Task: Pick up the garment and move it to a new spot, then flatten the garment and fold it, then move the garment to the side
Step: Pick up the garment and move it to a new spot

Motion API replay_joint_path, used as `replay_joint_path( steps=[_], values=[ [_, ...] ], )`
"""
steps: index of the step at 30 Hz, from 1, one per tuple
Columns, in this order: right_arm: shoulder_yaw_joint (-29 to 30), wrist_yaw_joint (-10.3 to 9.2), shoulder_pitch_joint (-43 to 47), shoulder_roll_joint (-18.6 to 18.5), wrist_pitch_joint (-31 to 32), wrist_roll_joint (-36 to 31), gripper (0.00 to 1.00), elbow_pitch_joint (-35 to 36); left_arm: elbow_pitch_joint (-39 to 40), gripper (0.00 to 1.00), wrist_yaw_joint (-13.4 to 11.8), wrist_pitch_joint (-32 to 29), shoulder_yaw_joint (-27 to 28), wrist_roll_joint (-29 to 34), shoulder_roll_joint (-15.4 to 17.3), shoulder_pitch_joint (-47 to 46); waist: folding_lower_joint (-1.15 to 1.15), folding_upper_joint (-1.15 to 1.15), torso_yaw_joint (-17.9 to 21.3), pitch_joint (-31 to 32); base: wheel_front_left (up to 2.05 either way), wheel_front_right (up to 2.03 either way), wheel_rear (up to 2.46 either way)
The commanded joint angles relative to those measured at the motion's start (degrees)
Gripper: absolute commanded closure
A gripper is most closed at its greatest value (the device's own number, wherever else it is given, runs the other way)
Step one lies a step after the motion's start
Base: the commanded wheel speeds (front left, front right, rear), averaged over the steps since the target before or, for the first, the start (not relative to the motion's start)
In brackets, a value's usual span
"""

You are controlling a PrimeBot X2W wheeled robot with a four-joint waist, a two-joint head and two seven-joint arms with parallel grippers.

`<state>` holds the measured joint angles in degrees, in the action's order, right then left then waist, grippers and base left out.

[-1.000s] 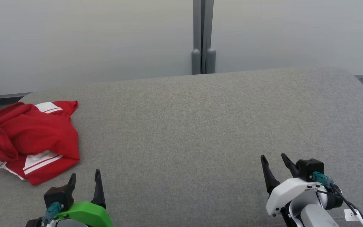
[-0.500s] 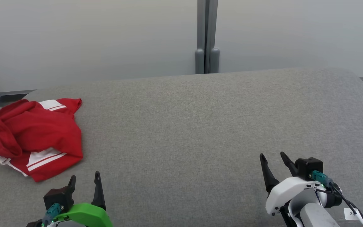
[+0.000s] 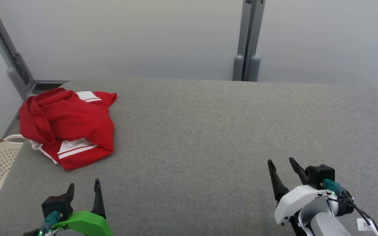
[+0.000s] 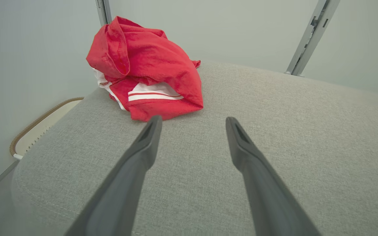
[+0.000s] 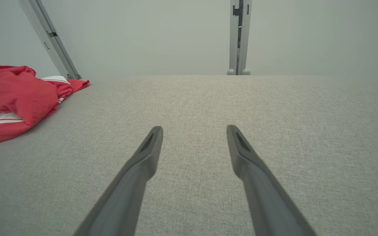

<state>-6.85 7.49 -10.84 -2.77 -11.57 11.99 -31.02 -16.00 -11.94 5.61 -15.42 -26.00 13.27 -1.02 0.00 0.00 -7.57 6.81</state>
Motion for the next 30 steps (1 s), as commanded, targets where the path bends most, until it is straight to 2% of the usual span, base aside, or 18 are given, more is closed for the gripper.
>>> replay_joint_path(
  steps=[1,18,30],
  values=[
    [-0.4,0.0,0.7,-0.2,-0.4,0.4,0.0,0.5,0.3,0.0,-0.3,-0.2,-0.1,-0.1,0.6,0.7,0.0,0.0,-3.7,0.5,0.0,0.0,0.0],
    [-1.8,0.0,2.0,-0.2,0.4,2.7,0.0,5.0,4.5,0.0,-1.6,-3.3,0.1,0.5,4.1,1.9,0.0,0.0,-15.1,1.9,0.0,0.0,0.0],
    [-3.4,0.0,1.1,-0.2,-0.1,3.9,0.0,4.8,7.5,0.0,-3.1,-4.2,0.5,0.3,5.1,3.4,0.0,0.0,-16.9,0.7,0.0,0.0,0.0]
  ],
)
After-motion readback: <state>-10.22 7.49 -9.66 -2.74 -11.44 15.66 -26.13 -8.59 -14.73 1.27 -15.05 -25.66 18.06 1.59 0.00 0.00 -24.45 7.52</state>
